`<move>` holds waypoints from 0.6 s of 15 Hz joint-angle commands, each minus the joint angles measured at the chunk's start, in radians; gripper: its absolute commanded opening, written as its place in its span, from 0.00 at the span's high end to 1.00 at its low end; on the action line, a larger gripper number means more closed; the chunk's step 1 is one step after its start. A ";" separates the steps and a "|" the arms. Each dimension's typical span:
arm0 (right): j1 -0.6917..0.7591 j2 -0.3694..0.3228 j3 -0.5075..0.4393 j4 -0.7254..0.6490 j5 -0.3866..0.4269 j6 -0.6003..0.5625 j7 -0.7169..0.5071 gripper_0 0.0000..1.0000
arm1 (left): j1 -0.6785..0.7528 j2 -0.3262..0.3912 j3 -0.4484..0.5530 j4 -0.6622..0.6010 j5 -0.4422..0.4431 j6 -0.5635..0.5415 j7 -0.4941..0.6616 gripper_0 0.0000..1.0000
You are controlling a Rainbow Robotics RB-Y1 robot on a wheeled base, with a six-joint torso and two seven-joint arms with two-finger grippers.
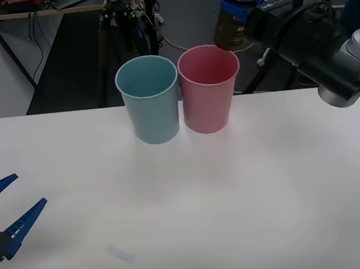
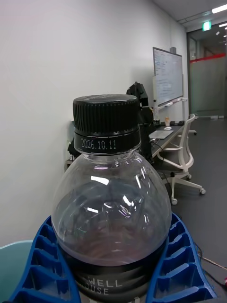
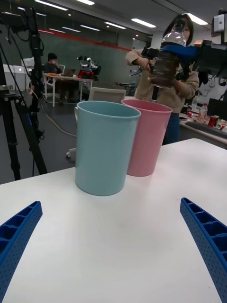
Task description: Grasp the object on the table and drop it into the matching bin: aluminum can to the light blue bin, PET bottle to the pink bin.
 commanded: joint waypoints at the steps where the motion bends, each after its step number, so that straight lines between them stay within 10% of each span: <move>1: -0.003 0.040 0.000 0.027 0.026 0.000 0.003 1.00 | 0.000 0.000 0.000 0.000 0.000 0.000 0.000 0.00; 9: -0.014 0.128 -0.001 0.070 0.081 0.012 0.011 1.00 | 0.000 0.000 0.000 0.000 0.000 0.000 0.000 0.00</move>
